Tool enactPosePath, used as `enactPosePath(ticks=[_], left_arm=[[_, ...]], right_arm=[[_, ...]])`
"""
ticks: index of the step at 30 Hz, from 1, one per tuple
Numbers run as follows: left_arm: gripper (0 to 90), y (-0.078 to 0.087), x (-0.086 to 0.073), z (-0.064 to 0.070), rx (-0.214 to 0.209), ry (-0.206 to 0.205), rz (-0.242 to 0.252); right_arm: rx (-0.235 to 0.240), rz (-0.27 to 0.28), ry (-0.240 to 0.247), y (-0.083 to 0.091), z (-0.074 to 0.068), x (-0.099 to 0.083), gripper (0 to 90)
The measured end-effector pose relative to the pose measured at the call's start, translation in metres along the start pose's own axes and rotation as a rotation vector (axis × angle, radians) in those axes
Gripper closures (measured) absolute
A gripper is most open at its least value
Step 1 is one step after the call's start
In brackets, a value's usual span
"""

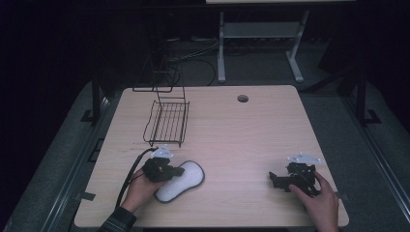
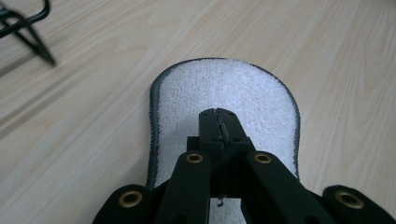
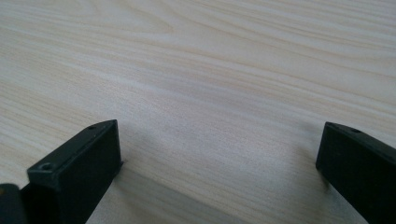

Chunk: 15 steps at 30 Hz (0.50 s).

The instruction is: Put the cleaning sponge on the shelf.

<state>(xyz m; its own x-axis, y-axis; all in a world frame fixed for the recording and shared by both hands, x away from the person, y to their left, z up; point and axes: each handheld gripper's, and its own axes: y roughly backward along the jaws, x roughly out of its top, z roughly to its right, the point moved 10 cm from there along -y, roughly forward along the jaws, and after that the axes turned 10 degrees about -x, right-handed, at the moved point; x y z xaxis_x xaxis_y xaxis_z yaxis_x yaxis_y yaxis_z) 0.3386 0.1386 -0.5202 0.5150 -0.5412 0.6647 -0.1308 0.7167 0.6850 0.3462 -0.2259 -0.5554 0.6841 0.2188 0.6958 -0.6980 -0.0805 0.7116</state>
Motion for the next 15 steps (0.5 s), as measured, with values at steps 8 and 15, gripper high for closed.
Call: enactPosePath(ticks=[8, 15], left_arm=[[89.2, 0.01, -0.008, -0.002, 0.014, 0.017, 0.008], [74.9, 0.019, -0.002, -0.001, 0.013, 0.024, 0.042]], right_arm=[[0.0, 0.0, 0.0, 0.0, 0.0, 0.0, 0.0], [0.0, 0.0, 0.0, 0.0, 0.0, 0.0, 0.0]])
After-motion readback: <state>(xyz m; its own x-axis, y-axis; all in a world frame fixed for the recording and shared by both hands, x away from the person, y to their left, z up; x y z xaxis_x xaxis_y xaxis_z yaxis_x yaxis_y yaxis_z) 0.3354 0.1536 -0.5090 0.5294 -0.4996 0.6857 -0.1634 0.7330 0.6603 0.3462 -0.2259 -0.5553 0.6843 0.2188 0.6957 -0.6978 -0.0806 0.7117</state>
